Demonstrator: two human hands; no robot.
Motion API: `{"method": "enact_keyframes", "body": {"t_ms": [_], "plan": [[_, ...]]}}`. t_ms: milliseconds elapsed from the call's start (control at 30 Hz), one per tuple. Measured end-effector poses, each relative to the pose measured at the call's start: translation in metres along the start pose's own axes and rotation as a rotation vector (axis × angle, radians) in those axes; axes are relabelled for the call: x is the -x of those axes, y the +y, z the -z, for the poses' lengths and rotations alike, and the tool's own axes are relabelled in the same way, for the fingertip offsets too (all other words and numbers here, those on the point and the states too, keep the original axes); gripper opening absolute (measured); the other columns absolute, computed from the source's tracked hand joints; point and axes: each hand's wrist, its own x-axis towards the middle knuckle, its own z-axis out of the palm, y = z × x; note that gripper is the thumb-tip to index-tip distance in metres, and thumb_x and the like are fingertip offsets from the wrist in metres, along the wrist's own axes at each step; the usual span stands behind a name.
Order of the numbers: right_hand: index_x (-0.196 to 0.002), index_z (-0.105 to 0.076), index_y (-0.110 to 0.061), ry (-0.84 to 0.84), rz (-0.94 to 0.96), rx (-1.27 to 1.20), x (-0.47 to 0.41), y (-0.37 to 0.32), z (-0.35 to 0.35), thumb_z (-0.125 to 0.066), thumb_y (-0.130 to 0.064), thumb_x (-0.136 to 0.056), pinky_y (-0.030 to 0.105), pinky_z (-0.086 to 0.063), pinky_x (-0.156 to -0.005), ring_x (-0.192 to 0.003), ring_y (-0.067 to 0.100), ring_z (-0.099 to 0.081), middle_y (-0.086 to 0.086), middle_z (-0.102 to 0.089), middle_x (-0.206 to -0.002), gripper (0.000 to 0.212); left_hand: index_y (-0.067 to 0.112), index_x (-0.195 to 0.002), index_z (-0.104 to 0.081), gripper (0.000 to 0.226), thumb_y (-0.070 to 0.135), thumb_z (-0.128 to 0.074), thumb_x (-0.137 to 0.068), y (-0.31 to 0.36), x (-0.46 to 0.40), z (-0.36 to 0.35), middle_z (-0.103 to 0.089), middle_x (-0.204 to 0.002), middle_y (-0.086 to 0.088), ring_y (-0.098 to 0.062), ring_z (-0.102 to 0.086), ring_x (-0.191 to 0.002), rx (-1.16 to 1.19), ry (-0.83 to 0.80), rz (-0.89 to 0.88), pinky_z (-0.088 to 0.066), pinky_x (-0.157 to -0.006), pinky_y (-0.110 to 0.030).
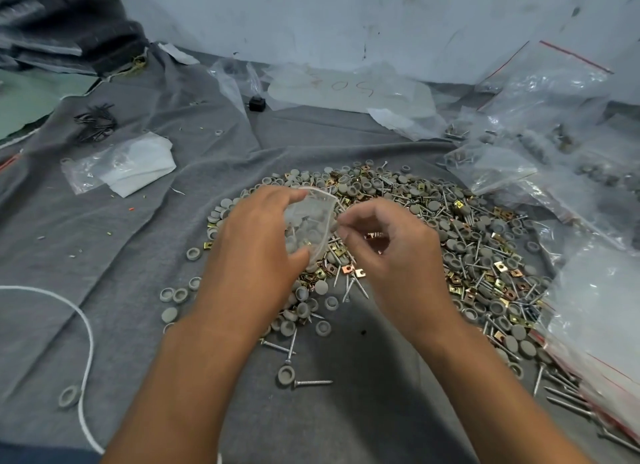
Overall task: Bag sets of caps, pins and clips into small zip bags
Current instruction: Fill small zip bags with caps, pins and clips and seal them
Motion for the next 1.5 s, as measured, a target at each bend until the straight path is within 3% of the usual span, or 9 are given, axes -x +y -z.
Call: {"method": "enact_keyframes", "body": {"t_ms": [100, 200, 367, 600, 800, 967, 1133, 1267, 1500], "plan": [[-0.096, -0.063, -0.036, -0.224, -0.17, 0.214, 0.006, 0.011, -0.007, -0.075, -0.029, -0.09, 0.01, -0.043, -0.076, -0.091, -0.006, -0.056, -0.019, -0.06, -0.096, 0.015, 0.028, -0.135, -0.055, 0.069, 0.023, -0.085, -0.073, 0.0, -0.001, 0.002, -0.056, -0.131, 0.013, -0.013, -0.058, -0.11, 0.023, 0.018, 0.02, -0.047, -0.1, -0.038], [-0.112, -0.064, -0.039, -0.487, -0.113, 0.414, 0.011, 0.014, -0.018, -0.071, -0.036, -0.091, 0.034, -0.049, -0.092, -0.113, 0.009, -0.05, -0.012, -0.055, -0.117, 0.022, 0.027, -0.135, -0.056, 0.068, 0.022, -0.085, -0.073, 0.002, 0.0, 0.002, -0.057, -0.13, 0.013, -0.012, -0.058, -0.109, 0.015, 0.025, 0.015, -0.047, -0.1, -0.036], [-0.121, -0.063, -0.035, -0.482, 0.012, 0.506, 0.012, 0.012, -0.019, -0.066, -0.035, -0.094, 0.035, -0.046, -0.093, -0.113, 0.015, -0.046, -0.01, -0.052, -0.115, 0.027, 0.027, -0.135, -0.056, 0.068, 0.021, -0.085, -0.074, 0.001, -0.001, 0.001, -0.056, -0.132, 0.013, -0.012, -0.058, -0.109, 0.013, 0.026, 0.017, -0.046, -0.1, -0.033], [-0.102, -0.06, -0.031, -0.517, -0.107, 0.363, 0.009, 0.014, -0.009, -0.067, -0.027, -0.095, 0.037, -0.048, -0.081, -0.092, 0.014, -0.053, -0.009, -0.054, -0.096, 0.011, 0.027, -0.135, -0.056, 0.068, 0.022, -0.085, -0.074, -0.001, -0.001, 0.002, -0.056, -0.131, 0.014, -0.011, -0.058, -0.109, 0.01, 0.026, 0.016, -0.042, -0.1, -0.029], [-0.095, -0.067, -0.029, -0.36, -0.2, -0.013, -0.001, 0.011, 0.01, -0.07, -0.022, -0.095, 0.011, -0.04, -0.061, -0.068, 0.0, -0.055, -0.016, -0.064, -0.078, 0.008, 0.028, -0.135, -0.056, 0.067, 0.023, -0.085, -0.074, 0.0, 0.0, 0.003, -0.057, -0.131, 0.014, -0.012, -0.057, -0.11, 0.013, 0.017, 0.021, -0.045, -0.101, -0.034], [-0.098, -0.068, -0.023, -0.181, -0.128, -0.349, -0.003, -0.003, 0.014, -0.07, -0.019, -0.095, 0.014, -0.045, -0.064, -0.071, 0.0, -0.058, -0.01, -0.068, -0.083, 0.005, 0.03, -0.135, -0.056, 0.068, 0.024, -0.085, -0.074, -0.001, -0.001, 0.004, -0.056, -0.129, 0.015, -0.01, -0.056, -0.107, 0.02, 0.01, 0.026, -0.046, -0.097, -0.032], [-0.095, -0.072, -0.019, 0.142, 0.031, -0.319, -0.004, -0.017, 0.001, -0.076, -0.018, -0.089, 0.021, -0.053, -0.069, -0.08, 0.011, -0.069, -0.008, -0.072, -0.086, 0.007, 0.031, -0.133, -0.057, 0.069, 0.023, -0.086, -0.072, 0.0, 0.0, 0.005, -0.057, -0.125, 0.018, -0.008, -0.054, -0.105, 0.016, -0.005, 0.006, -0.043, -0.095, -0.028], [-0.096, -0.077, -0.014, 0.139, 0.036, -0.185, -0.007, -0.018, -0.007, -0.08, -0.015, -0.085, 0.016, -0.055, -0.071, -0.082, 0.006, -0.071, -0.012, -0.075, -0.088, 0.011, 0.029, -0.133, -0.058, 0.064, 0.027, -0.084, -0.074, 0.0, -0.001, 0.005, -0.056, -0.124, 0.017, -0.008, -0.054, -0.102, 0.036, -0.011, -0.017, -0.042, -0.093, -0.027], [-0.104, -0.077, -0.012, 0.316, -0.009, -0.299, -0.009, -0.018, 0.007, -0.075, -0.017, -0.089, 0.023, -0.058, -0.081, -0.098, 0.009, -0.072, -0.006, -0.076, -0.104, 0.016, 0.029, -0.132, -0.059, 0.071, 0.021, -0.089, -0.068, -0.003, -0.001, 0.01, -0.055, -0.119, 0.02, 0.001, -0.047, -0.097, 0.016, 0.024, -0.009, -0.032, -0.085, -0.017]]}}
